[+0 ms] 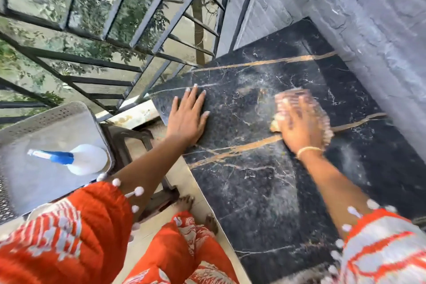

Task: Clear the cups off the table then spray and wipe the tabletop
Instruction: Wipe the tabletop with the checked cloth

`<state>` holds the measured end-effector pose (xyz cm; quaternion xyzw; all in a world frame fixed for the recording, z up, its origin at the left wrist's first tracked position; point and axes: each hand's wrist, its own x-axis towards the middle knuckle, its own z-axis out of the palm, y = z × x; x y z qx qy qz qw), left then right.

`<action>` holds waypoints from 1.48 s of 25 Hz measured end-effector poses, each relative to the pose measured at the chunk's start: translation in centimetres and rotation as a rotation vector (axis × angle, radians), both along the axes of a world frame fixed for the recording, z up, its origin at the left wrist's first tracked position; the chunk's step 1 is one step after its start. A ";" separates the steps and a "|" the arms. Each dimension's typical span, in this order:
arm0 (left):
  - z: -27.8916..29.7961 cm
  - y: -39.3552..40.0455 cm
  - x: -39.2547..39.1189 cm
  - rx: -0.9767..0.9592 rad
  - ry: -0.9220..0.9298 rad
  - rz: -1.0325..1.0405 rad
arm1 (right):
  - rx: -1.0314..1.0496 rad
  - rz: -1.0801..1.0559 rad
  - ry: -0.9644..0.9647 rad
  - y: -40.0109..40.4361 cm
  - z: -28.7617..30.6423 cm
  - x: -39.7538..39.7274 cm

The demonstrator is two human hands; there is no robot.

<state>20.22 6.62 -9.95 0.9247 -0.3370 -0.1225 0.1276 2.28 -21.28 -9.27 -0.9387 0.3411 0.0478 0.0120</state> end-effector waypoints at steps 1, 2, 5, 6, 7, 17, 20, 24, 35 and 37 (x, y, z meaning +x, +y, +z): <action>-0.4 -0.4 -0.4 0.018 0.000 -0.004 | -0.003 -0.109 0.010 -2.2 0.0 -1.7; -0.7 -0.7 -0.7 0.043 -0.021 -0.002 | -0.001 -0.211 0.005 -3.6 -0.1 -2.7; -1.2 -0.5 -0.8 0.057 -0.065 0.008 | 0.018 -0.374 -0.027 -0.9 0.5 -1.0; -1.3 -0.4 -0.8 0.052 -0.069 0.003 | 0.054 -0.319 -0.050 1.5 1.0 0.0; -1.2 -0.4 -0.7 0.054 -0.071 -0.004 | 0.080 -0.197 -0.081 4.6 1.4 0.6; -0.2 -2.7 -2.1 0.018 -0.134 -0.163 | 0.087 0.790 0.109 13.4 2.1 -4.1; 0.4 -7.2 -4.0 -0.048 -0.108 -0.268 | 0.050 0.215 0.007 2.8 1.4 -5.2; 0.2 -12.0 -6.3 -0.071 -0.064 -0.316 | -0.013 -0.254 -0.019 -6.9 0.2 -8.8; -0.3 -17.5 -7.4 -0.078 -0.128 -0.425 | 0.197 0.626 0.024 6.0 1.1 -12.6; -0.7 -17.9 -7.5 -0.069 -0.155 -0.434 | 0.136 0.687 0.006 0.8 0.1 -12.2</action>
